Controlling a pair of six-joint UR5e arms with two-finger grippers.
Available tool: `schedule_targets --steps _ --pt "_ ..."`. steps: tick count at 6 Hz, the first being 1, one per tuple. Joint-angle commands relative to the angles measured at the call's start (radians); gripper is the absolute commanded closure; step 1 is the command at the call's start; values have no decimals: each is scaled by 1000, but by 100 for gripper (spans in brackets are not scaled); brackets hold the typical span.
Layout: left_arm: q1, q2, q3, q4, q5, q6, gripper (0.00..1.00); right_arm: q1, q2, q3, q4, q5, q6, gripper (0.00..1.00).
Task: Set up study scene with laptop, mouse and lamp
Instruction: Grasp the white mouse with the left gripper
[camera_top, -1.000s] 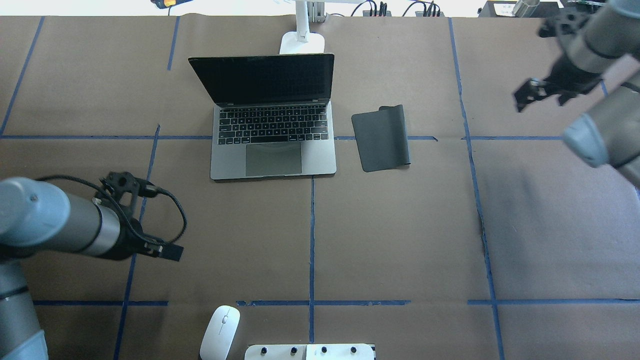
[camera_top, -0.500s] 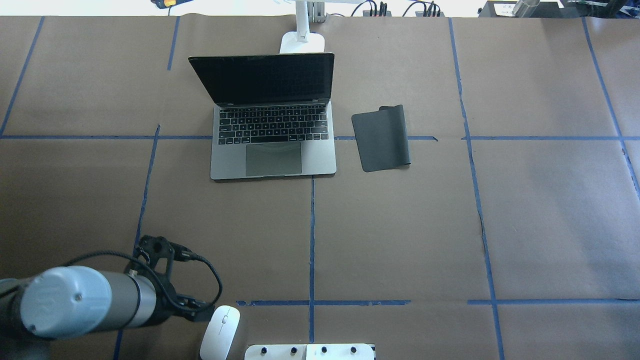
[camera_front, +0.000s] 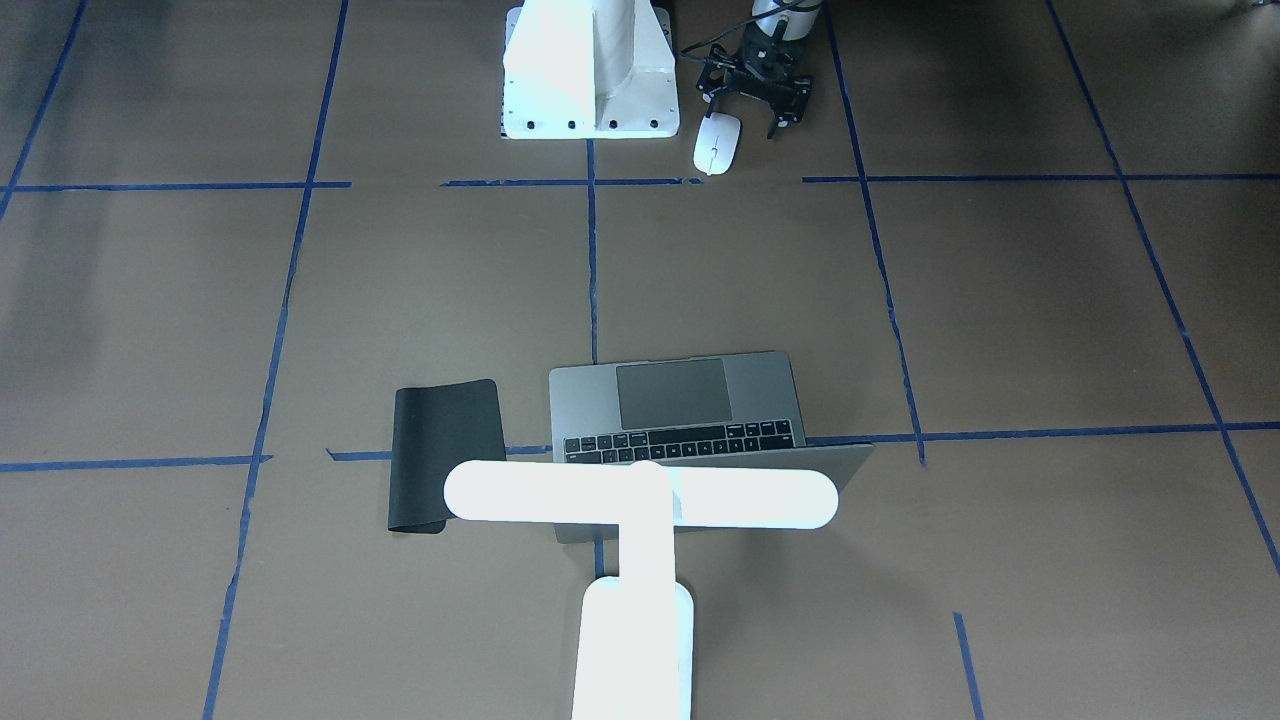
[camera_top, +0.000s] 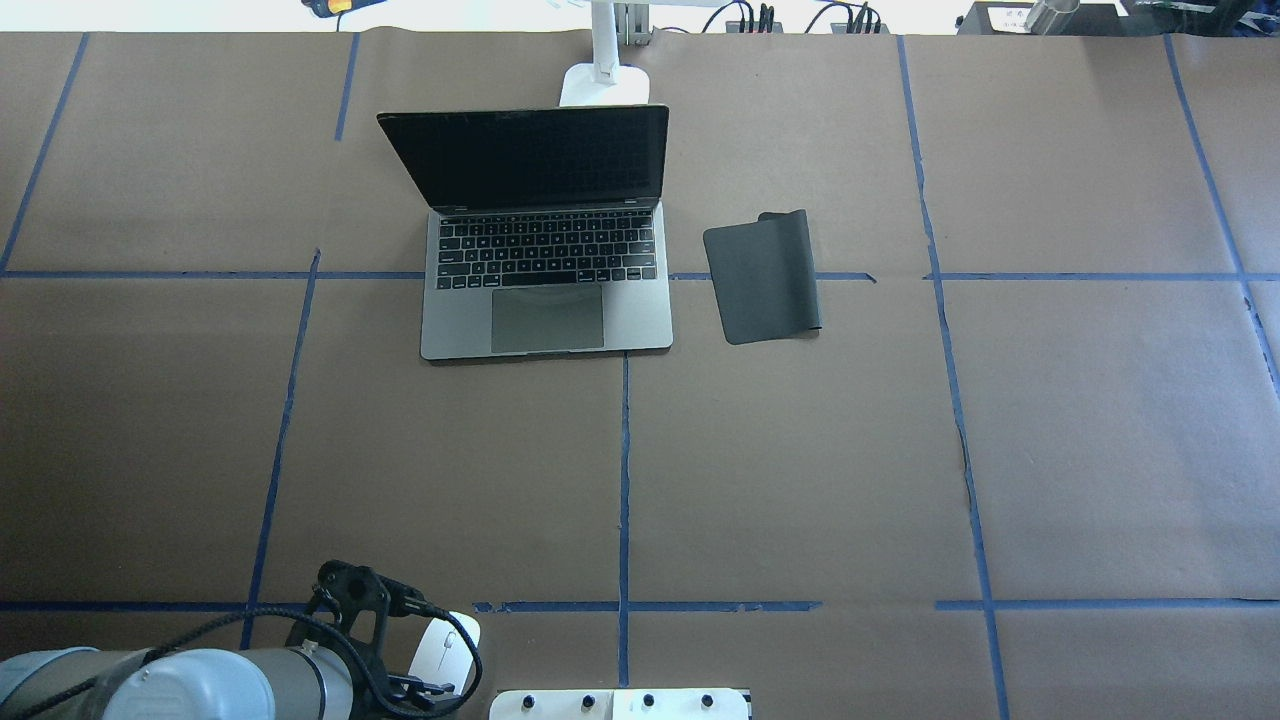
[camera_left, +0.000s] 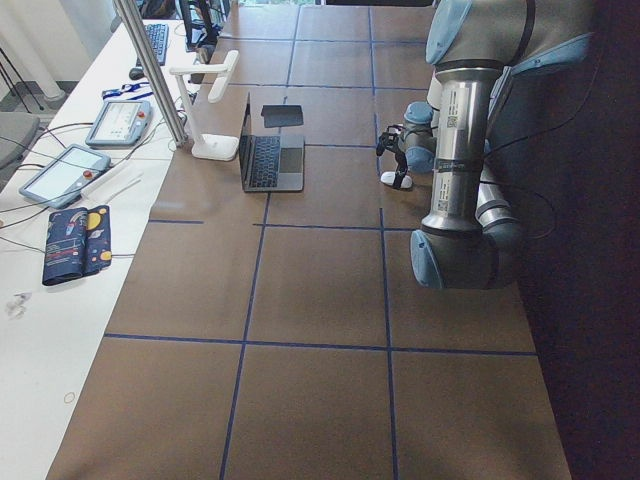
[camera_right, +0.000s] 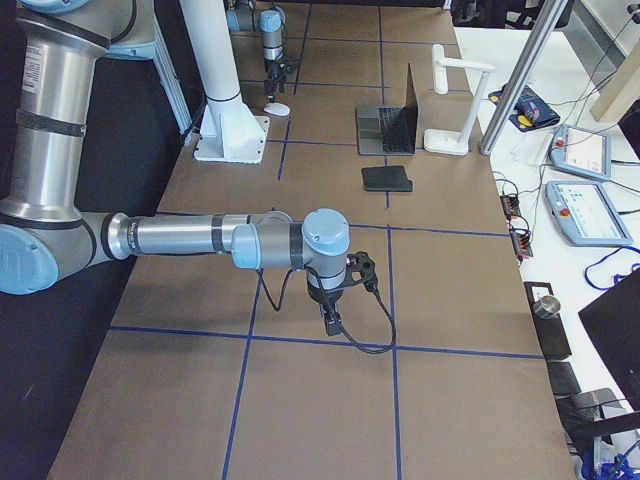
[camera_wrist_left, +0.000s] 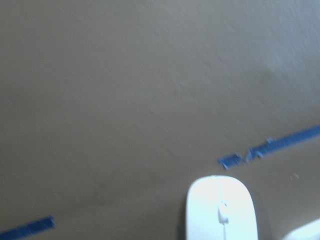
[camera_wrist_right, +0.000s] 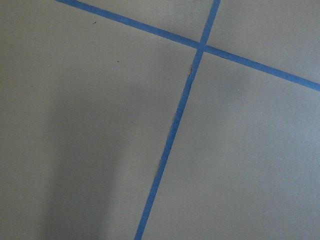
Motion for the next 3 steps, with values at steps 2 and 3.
schedule_targets --steps 2,3 --pt "38 -72 83 0 66 -14 0 3 -1 3 0 -4 -2 0" --pt "37 -71 86 1 66 -12 0 3 -4 3 0 -4 -2 0"
